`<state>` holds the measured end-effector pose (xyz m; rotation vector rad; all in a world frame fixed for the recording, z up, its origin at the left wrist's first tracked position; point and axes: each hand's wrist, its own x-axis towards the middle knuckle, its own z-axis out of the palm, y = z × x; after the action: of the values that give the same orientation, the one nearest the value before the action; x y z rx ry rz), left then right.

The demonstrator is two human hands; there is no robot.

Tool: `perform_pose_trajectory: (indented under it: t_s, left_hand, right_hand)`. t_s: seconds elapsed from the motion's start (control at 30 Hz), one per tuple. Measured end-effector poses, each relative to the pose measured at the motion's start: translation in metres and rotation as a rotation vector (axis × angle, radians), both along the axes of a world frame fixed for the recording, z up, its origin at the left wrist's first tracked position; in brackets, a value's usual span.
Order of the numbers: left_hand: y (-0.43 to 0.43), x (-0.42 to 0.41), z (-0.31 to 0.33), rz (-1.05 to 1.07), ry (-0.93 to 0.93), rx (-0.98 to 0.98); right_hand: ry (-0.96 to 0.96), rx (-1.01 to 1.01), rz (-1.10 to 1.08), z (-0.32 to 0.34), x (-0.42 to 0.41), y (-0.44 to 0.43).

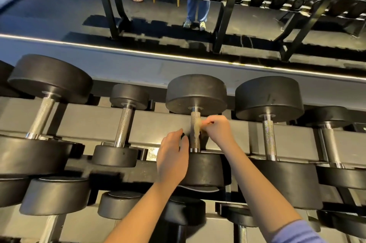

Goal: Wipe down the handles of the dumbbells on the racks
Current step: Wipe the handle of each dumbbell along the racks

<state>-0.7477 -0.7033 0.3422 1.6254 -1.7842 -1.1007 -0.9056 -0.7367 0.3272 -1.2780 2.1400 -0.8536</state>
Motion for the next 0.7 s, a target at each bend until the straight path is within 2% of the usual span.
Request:
perform_pose_trajectory:
  t_s: [0.07, 0.2, 0.4, 0.6, 0.7]
  left_hand:
    - [-0.001, 0.0, -0.001, 0.02, 0.023, 0.011]
    - [-0.002, 0.001, -0.005, 0.004, 0.019, 0.006]
    - [-0.003, 0.001, -0.009, 0.016, -0.014, -0.009]
    - [-0.003, 0.0, -0.009, 0.03, -0.023, 0.001]
    - [-0.002, 0.001, -0.008, 0.016, -0.003, 0.016]
  right_hand:
    - [-0.009, -0.069, -0.044, 0.002, 0.0, -0.011]
    - [-0.124, -0.063, -0.142, -0.001, 0.003, -0.019]
    - [0.043, 0.117, 0.114, -0.006, 0.0, 0.008]
    - [-0.103, 0.01, -0.042, 0.003, 0.001, -0.004]
    - [-0.12, 0.064, 0.01, 0.003, -0.001, 0.001]
